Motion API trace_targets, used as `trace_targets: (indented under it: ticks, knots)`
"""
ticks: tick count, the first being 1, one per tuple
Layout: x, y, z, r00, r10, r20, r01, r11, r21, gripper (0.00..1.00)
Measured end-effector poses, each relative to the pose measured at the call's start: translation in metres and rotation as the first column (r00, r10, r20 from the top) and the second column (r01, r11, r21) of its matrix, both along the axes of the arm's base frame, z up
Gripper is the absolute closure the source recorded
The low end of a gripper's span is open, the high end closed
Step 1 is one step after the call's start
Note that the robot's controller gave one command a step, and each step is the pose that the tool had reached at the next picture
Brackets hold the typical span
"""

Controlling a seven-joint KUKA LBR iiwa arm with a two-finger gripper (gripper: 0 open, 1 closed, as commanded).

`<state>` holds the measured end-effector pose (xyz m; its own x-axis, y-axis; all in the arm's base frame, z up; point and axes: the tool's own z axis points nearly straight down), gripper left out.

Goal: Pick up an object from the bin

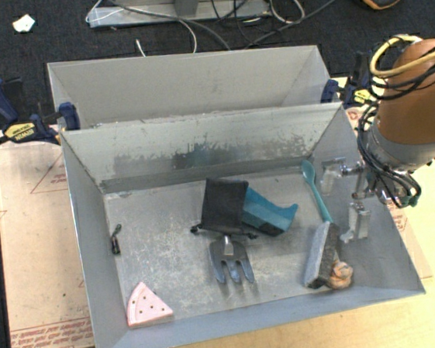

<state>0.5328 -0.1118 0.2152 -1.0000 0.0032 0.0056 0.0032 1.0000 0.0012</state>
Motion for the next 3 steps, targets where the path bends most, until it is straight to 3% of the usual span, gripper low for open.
trace_targets:
  ticks: [1, 2, 3]
  knots:
    - [0.002, 0.000, 0.003, 1.000, 0.003, 0.007, -0.003, 1.000, -0.001, 0.00]
    - [-0.003, 0.032, -0.059, 0.999, 0.046, 0.012, -0.046, 0.999, -0.002, 0.00]
    - [-0.002, 0.042, -0.126, 1.000, -0.006, 0.027, 0.006, 1.000, -0.005, 0.00]
